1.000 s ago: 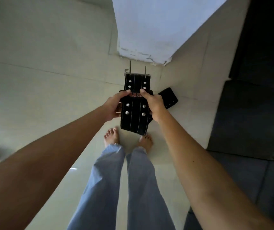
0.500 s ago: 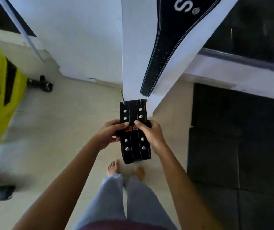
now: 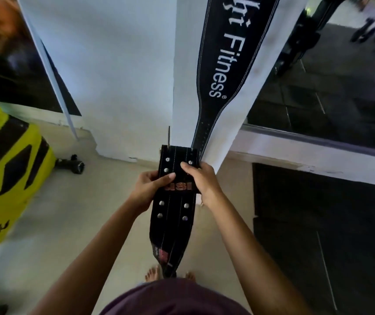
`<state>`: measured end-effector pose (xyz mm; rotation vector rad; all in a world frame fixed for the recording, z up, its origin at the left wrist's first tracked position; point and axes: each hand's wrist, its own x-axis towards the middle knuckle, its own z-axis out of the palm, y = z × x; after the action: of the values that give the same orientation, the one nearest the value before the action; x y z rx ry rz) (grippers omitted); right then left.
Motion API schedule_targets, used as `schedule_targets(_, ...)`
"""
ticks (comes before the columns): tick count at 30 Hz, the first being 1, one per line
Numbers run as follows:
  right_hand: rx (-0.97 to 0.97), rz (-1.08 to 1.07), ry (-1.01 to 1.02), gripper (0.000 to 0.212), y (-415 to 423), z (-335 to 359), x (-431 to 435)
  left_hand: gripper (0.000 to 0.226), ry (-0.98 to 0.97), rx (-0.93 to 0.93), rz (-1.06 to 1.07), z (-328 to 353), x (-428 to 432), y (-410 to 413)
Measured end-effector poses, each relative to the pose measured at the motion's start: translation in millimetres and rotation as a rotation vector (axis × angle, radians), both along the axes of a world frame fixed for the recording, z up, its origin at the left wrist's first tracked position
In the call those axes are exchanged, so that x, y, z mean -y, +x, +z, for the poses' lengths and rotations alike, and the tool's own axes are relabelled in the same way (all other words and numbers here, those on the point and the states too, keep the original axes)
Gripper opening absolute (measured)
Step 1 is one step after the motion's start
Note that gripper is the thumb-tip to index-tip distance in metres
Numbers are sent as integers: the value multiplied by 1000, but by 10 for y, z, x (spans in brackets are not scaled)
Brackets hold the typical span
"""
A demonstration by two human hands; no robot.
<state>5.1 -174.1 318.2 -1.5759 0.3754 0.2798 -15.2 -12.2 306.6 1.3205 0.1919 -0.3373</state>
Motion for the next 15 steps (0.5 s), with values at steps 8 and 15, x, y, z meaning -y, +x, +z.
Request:
schedule_targets(8,28,70,168,31,133,472,-5,12,-30,132,118,327,57,34)
schedule_targets(15,32,156,111,26,-596,-44,-103,20,44,156,199,273,-8,151)
